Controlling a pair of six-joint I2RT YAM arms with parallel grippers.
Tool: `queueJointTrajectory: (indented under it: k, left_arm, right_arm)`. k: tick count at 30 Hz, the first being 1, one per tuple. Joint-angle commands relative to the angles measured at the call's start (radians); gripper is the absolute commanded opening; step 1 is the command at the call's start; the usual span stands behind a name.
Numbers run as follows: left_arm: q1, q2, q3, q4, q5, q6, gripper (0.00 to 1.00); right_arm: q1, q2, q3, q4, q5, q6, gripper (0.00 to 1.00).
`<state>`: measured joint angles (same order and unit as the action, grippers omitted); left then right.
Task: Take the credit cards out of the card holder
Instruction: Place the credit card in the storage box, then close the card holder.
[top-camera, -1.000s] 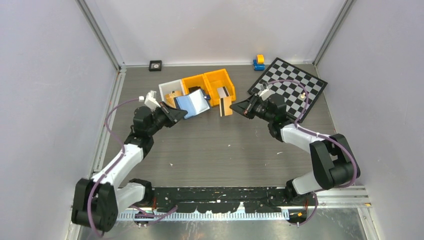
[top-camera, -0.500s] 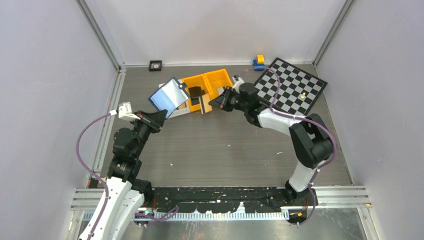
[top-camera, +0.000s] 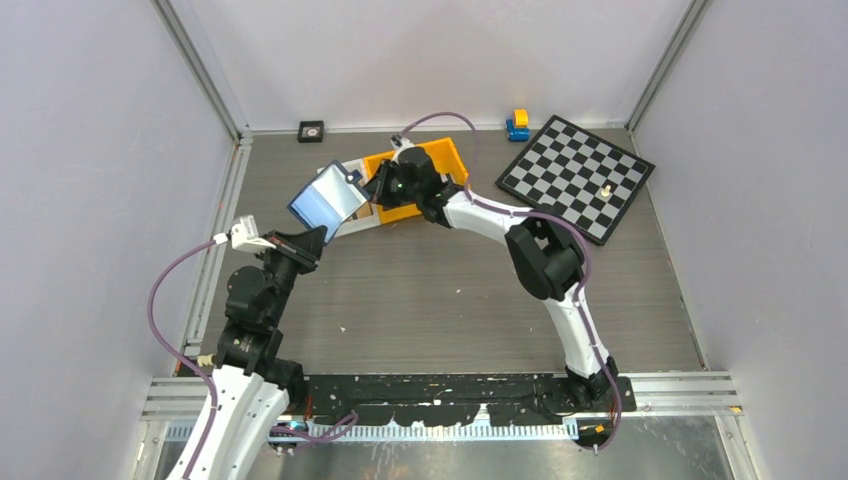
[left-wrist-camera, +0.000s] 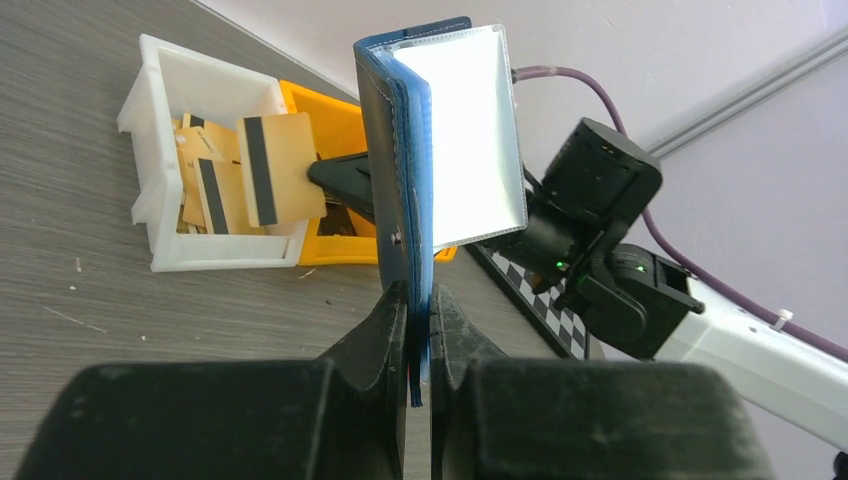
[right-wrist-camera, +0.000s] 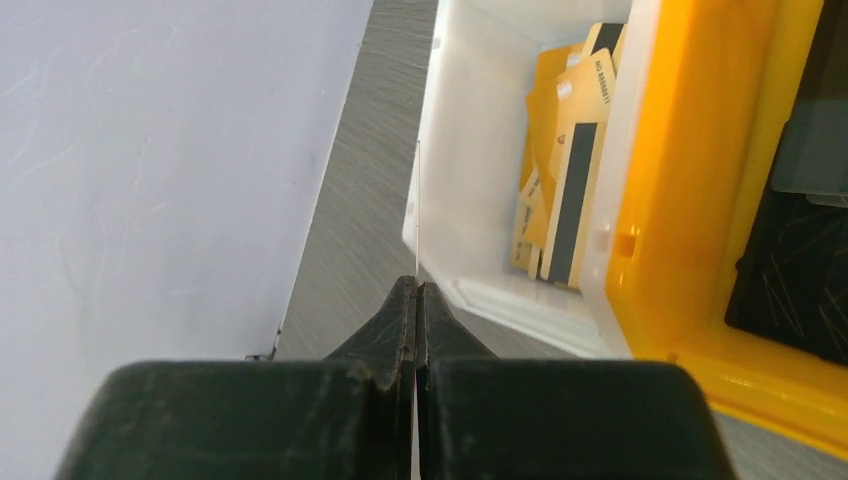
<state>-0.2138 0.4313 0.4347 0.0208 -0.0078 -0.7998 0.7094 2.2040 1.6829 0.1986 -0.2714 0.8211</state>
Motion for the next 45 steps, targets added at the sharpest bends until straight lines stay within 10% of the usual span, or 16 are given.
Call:
queueJointTrajectory:
  k: [1,5,9,17,33,45]
  left_arm:
    - [0.004,-0.006,0.008,0.026,-0.033,0.002,0.00]
    - [0.004,-0.004,0.012,0.024,-0.027,0.000,0.00]
    - [0.004,-0.019,0.008,0.018,-0.033,0.007,0.00]
    - [0.005,0.035,-0.002,0.058,0.001,-0.006,0.00]
    - [0.003,0.447,-0.025,0.515,0.399,-0.126,0.00]
    - [-0.073,0.693,0.026,0.774,0.574,-0.186,0.00]
  right_arm:
    - [-0.001,0.070,0.149,-0.080,0.094,-0.038,0.00]
    - [0.001,0.150,0.280,-0.163,0.095,-0.071,0.02]
    - [0.000,0.170,0.376,-0.269,0.084,-0.102,0.28]
    - [-0.003,-0.098,0.135,-0.292,0.116,-0.172,0.51]
    - [-0.053,-0.838,-0.816,-0.047,0.264,-0.277,0.51]
    - [-0.056,-0.800,-0.824,-0.036,0.298,-0.284,0.44]
